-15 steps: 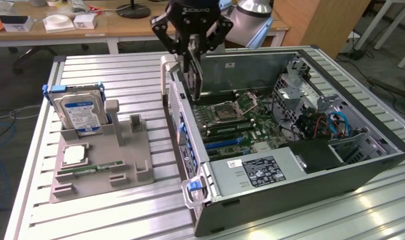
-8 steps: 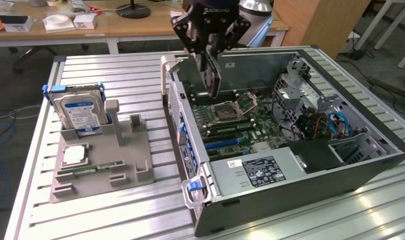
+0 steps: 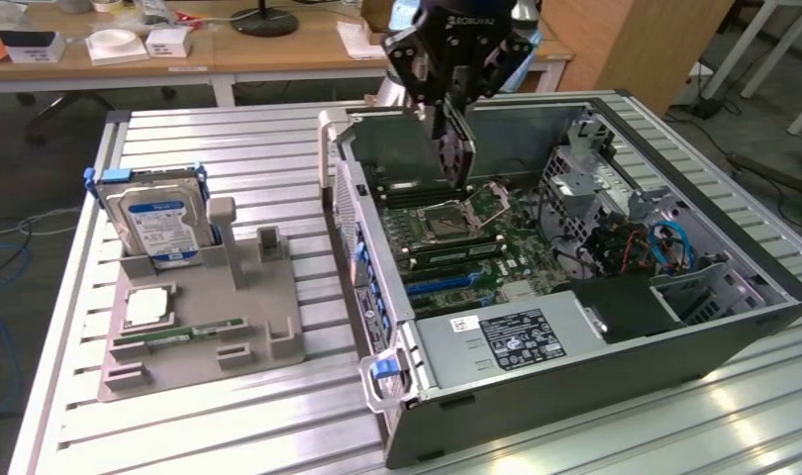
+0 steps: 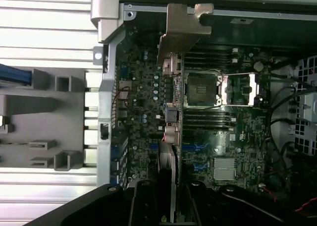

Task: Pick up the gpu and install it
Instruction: 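Pick up the gpu and move the gpu toward the slot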

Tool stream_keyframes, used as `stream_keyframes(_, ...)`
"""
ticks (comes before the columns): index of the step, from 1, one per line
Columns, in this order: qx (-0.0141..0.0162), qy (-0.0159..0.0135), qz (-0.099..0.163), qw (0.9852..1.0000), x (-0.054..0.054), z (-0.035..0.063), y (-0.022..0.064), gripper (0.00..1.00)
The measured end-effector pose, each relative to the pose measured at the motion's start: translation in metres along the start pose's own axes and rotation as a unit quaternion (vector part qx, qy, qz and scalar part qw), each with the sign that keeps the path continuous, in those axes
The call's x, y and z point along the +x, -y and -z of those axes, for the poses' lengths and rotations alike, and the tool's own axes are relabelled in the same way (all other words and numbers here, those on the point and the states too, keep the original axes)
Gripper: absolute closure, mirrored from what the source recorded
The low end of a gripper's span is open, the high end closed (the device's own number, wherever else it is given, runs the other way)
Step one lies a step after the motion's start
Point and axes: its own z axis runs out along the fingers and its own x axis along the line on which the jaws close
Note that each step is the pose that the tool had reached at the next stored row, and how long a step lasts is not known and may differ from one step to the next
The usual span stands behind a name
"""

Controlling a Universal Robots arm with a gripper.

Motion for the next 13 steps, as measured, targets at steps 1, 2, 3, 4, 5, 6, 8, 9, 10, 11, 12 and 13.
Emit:
stream_keyframes(1,0.0,0.0,0.0,1.0,-0.004,-0.0001,0.0,0.73)
stream_keyframes(2,0.0001,-0.0001,0.0,1.0,-0.007,-0.0001,0.0,0.73)
stream_keyframes(3,0.0006,-0.0002,-0.001,1.0,-0.009,-0.0001,0.0001,0.73)
stream_keyframes(4,0.0014,-0.0006,-0.001,1.0,-0.011,-0.0001,0.0001,0.73)
stream_keyframes(5,0.0032,-0.0015,-0.002,1.0,-0.013,0.0,0.0001,0.73)
stream_keyframes(6,0.0052,-0.0027,-0.002,1.0,-0.016,0.0002,0.0001,0.73)
stream_keyframes(8,0.0092,-0.0055,-0.002,0.9999,-0.02,0.0005,0.0,0.73)
stream_keyframes(9,0.0116,-0.0072,-0.003,0.9999,-0.022,0.0006,0.0,0.73)
stream_keyframes(10,0.0136,-0.0086,-0.003,0.9999,-0.025,0.0007,0.0,0.73)
stream_keyframes(11,0.0157,-0.0102,-0.003,0.9998,-0.027,0.0006,0.0,0.73)
stream_keyframes(12,0.0175,-0.0115,-0.003,0.9998,-0.029,0.0006,-0.0001,0.73)
stream_keyframes(13,0.0186,-0.0122,-0.003,0.9997,-0.031,0.0005,-0.0001,0.73)
